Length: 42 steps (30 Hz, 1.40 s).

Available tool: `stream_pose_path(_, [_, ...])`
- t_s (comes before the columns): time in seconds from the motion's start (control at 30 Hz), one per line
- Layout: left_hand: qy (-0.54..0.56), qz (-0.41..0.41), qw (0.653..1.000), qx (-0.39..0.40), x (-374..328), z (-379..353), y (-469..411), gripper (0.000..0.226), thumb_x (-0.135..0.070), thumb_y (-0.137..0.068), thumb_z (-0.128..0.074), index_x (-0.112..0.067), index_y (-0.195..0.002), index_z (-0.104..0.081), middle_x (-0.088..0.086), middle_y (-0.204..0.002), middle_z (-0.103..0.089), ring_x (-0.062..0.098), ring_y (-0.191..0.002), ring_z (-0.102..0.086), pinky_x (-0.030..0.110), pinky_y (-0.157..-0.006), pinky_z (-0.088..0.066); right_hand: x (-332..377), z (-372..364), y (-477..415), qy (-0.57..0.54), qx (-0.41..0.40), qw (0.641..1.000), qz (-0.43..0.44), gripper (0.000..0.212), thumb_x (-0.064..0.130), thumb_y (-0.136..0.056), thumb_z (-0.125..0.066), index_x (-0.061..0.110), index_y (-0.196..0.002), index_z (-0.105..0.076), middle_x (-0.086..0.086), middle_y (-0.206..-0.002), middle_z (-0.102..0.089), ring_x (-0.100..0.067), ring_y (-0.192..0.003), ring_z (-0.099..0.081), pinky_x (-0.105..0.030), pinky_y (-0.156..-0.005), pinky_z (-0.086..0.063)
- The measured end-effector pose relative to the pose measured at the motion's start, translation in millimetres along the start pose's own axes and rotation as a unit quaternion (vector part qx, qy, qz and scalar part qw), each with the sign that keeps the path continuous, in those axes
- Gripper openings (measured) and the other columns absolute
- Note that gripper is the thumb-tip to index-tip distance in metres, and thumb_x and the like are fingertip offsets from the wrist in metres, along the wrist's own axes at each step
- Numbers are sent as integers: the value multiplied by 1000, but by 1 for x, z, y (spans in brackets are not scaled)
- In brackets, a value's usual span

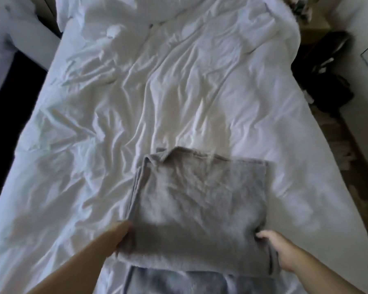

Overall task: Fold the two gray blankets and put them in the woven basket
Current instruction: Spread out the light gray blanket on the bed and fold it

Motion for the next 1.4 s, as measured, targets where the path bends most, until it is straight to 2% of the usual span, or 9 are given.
stream_pose_path(0.07, [73,-10,997,-23,-4,-4,-19,29,-26,-79,-72,-7,-100,-67,16,-87,-65,29,-76,-60,29,-62,-45,11,-3,-13,-70,0,997,23,34,23,-91,-54,-5,-105,-66,-29,-103,-69,-42,-103,-63,-47,-91,-50])
stream_pose_path(0.23, [197,27,979,50,-34,-11,-46,42,-35,-79,-73,-1,-103,-67,22,-102,-70,34,-95,-66,43,-88,-53,57,-5,-30,-150,-39,984,89,33,35,-90,-62,3,-95,-68,-18,-75,-74,-32,-68,-71,-39,-61,-56])
stream_pose_path(0.43, [251,-8,955,159,-108,-11,-49,25,-26,-74,-67,-7,-60,-60,6,-53,-57,17,-47,-54,23,-51,-49,135,-13,-10,-65,-2,992,110,14,12,-84,-62,1,-79,-67,-17,-62,-71,-27,-49,-68,-28,-44,-54])
stream_pose_path(0.53, [162,-39,968,188,-149,-13,-44,19,-26,-83,-66,-10,-90,-62,10,-80,-57,23,-75,-55,35,-78,-48,183,-15,8,2,-5,990,143,16,9,-84,-56,0,-78,-68,-16,-61,-70,-27,-48,-67,-28,-53,-53])
stream_pose_path(0.67, [82,-33,984,155,-169,-30,-47,11,-20,-87,-66,-15,-89,-57,6,-71,-55,19,-64,-51,27,-58,-46,223,-17,11,91,-75,978,170,14,-1,-79,-51,6,-68,-57,-10,-50,-56,-25,-42,-54,-21,-44,-42])
stream_pose_path(0.9, [73,42,991,102,-158,-55,-55,41,-23,-77,-75,-1,-108,-60,20,-97,-70,33,-89,-67,42,-80,-56,210,-23,6,57,-65,992,94,19,12,-65,-58,7,-47,-59,-14,-56,-59,-27,-53,-55,-23,-49,-45])
stream_pose_path(1.0, [69,66,986,140,-160,-52,-51,44,-29,-72,-80,-2,-103,-64,19,-88,-73,34,-89,-69,42,-78,-57,207,-24,5,134,26,990,44,30,32,-78,-70,3,-84,-75,-21,-85,-73,-33,-73,-69,-37,-63,-56])
stream_pose_path(1.23, [-31,-186,978,-91,-165,-36,-63,23,-7,-71,-67,-15,-91,-64,4,-102,-51,22,-95,-53,38,-79,-50,219,-8,7,148,-75,981,102,17,-6,-78,-46,2,-66,-56,-11,-43,-53,-27,-50,-51,-23,-47,-42])
stream_pose_path(1.4, [63,-160,985,18,-148,-64,-61,51,3,-78,-63,-15,-125,-56,3,-105,-64,21,-96,-60,26,-79,-47,145,1,-29,445,-127,886,8,40,22,-100,-42,-10,-121,-54,-25,-121,-58,-31,-106,-59,-37,-91,-46])
Point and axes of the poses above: each hand's wrist, its own y-axis away from the middle knuckle, its own z-axis out of the back of the hand, x = y × z, the point moved 3 cm from there along -y, towards the middle knuckle
